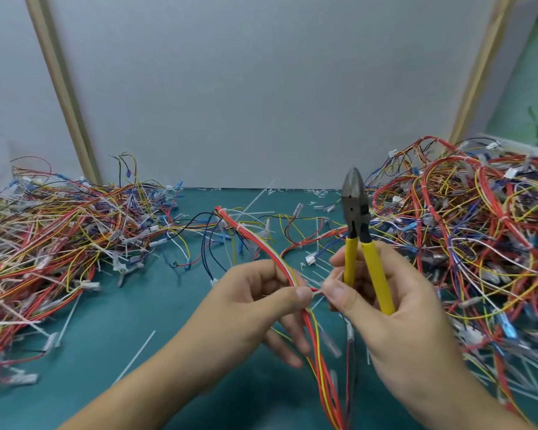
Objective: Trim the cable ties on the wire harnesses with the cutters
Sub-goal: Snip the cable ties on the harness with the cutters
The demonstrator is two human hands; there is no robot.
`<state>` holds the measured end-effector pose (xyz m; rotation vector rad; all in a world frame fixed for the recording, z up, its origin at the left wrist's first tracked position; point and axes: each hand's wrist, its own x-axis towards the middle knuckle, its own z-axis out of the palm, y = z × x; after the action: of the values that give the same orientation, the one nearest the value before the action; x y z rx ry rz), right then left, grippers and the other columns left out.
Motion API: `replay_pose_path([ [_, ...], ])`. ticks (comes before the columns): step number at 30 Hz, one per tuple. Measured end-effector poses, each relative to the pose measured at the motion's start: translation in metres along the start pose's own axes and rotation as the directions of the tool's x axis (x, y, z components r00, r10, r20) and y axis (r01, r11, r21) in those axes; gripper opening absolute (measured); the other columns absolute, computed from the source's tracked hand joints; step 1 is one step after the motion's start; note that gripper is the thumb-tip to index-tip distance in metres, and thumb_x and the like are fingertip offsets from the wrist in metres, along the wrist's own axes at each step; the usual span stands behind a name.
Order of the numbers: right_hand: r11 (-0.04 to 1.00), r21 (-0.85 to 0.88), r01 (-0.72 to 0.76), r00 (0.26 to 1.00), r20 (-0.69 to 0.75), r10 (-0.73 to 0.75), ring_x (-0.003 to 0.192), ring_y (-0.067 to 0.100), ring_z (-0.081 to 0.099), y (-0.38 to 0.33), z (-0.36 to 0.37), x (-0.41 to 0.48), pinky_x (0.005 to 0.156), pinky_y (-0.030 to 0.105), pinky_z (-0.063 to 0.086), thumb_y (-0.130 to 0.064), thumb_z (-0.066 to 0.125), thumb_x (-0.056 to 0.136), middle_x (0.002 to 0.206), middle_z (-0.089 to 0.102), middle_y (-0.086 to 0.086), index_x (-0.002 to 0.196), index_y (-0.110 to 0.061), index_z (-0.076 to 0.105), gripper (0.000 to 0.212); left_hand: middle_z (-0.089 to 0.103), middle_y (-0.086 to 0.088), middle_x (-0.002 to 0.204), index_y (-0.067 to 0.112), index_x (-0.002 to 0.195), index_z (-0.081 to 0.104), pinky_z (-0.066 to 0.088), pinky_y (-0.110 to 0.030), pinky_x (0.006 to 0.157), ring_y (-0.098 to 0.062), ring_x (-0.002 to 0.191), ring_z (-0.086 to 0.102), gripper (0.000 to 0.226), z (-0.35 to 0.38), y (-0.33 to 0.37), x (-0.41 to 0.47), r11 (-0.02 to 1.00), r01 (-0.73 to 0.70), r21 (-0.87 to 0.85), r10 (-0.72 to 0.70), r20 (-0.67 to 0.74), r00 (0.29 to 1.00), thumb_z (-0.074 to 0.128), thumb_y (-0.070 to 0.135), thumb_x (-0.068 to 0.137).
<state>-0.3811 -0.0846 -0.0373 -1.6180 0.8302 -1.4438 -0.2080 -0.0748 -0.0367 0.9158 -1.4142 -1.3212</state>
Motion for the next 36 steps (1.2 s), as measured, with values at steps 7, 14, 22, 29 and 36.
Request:
replay_pose_path([
  [7, 0.999, -0.040, -0.009, 1.000, 0.010, 0.010, 0.065, 0.013, 0.061, 0.002, 0.000, -0.001, 0.067, 0.023, 0.053, 0.003, 0.070, 0.083, 0.076, 0.065, 0.006, 0.091, -0.016, 0.064, 0.021, 0.060, -0.012, 0.058, 0.005, 0.083, 0.060, 0.057, -0.032, 0.049, -0.027, 0.052, 0.066, 0.014, 0.001, -0.002, 0.002, 0.999, 0.034, 0.018, -0.034, -0.008, 0.999, 0.062, 0.018, 0.082],
  [14, 0.999, -0.052, 0.000, 1.000, -0.020, -0.001, 0.071, 0.022, 0.064, 0.005, -0.004, 0.002, 0.072, 0.026, 0.055, 0.000, 0.069, 0.086, 0.078, 0.065, 0.009, 0.090, -0.028, 0.065, 0.029, 0.064, -0.016, 0.088, -0.003, 0.094, 0.062, 0.061, -0.037, 0.068, -0.038, 0.082, 0.071, 0.024, 0.001, -0.007, -0.001, 0.993, -0.003, -0.116, 0.005, 0.011, 1.000, 0.075, 0.007, 0.076],
  [22, 0.989, -0.123, -0.086, 0.996, 0.011, 0.088, 0.071, 0.026, 0.066, -0.002, -0.014, 0.002, 0.071, 0.031, 0.057, -0.040, 0.078, 0.082, 0.077, 0.068, 0.005, 0.092, -0.029, 0.069, 0.018, 0.066, -0.006, 0.073, 0.007, 0.112, 0.059, 0.060, -0.034, 0.061, -0.035, 0.068, 0.073, 0.040, -0.002, -0.003, 0.001, 0.976, -0.206, -0.065, 0.187, -0.222, 0.957, 0.075, 0.003, 0.076],
  [29, 0.938, -0.235, -0.254, 0.939, 0.174, 0.298, 0.056, 0.019, 0.062, -0.012, -0.010, -0.001, 0.054, 0.032, 0.055, -0.073, 0.053, 0.079, 0.072, 0.068, 0.005, 0.083, -0.027, 0.075, 0.052, 0.062, -0.009, 0.068, 0.019, 0.113, 0.062, 0.059, -0.031, 0.061, -0.037, 0.070, 0.074, 0.037, -0.017, 0.001, 0.003, 0.961, -0.276, -0.011, 0.260, -0.305, 0.916, 0.070, 0.001, 0.082],
  [36, 0.909, -0.273, -0.314, 0.911, 0.184, 0.370, 0.054, 0.024, 0.063, -0.015, -0.008, -0.002, 0.057, 0.045, 0.058, -0.064, 0.053, 0.078, 0.070, 0.068, 0.007, 0.079, -0.023, 0.076, 0.047, 0.061, -0.009, 0.066, 0.018, 0.116, 0.060, 0.059, -0.032, 0.059, -0.036, 0.067, 0.074, 0.038, -0.018, 0.000, 0.003, 0.956, -0.291, -0.026, 0.271, -0.288, 0.918, 0.068, -0.002, 0.085],
])
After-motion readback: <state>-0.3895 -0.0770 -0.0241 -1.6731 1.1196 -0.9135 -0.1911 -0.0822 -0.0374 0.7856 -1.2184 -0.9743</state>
